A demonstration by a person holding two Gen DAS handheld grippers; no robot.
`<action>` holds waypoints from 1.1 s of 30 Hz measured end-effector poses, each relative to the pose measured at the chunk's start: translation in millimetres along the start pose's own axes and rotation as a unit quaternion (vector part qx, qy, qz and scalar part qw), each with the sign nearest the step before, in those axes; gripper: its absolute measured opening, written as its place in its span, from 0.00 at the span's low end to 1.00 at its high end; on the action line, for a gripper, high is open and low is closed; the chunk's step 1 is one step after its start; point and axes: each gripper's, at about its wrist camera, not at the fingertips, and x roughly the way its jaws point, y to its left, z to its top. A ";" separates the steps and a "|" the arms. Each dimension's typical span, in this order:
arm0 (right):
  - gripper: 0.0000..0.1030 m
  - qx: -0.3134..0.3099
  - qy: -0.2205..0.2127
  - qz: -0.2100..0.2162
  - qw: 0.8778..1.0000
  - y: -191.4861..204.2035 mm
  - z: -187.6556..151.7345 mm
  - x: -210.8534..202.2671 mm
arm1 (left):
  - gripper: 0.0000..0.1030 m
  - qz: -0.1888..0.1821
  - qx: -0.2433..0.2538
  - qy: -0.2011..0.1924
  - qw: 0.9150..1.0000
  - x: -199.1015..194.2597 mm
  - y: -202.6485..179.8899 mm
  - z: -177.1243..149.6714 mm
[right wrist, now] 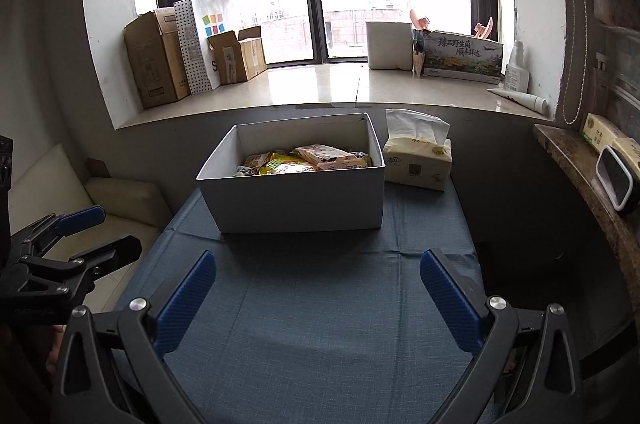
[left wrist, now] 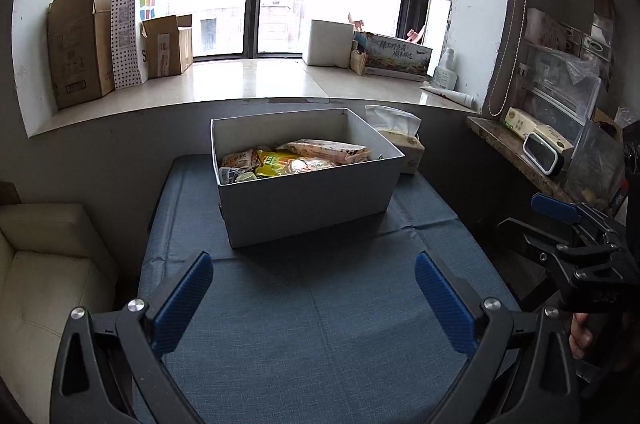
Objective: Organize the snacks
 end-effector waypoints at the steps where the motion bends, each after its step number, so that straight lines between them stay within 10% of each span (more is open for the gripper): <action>1: 1.00 0.000 0.001 -0.001 1.000 0.3 -0.1 0.2 | 1.00 0.002 0.000 0.001 1.000 0.7 0.2 0.0; 33: 1.00 0.000 0.001 0.003 1.000 0.2 1.3 -0.4 | 1.00 -0.003 0.005 0.005 1.000 1.4 -0.6 0.9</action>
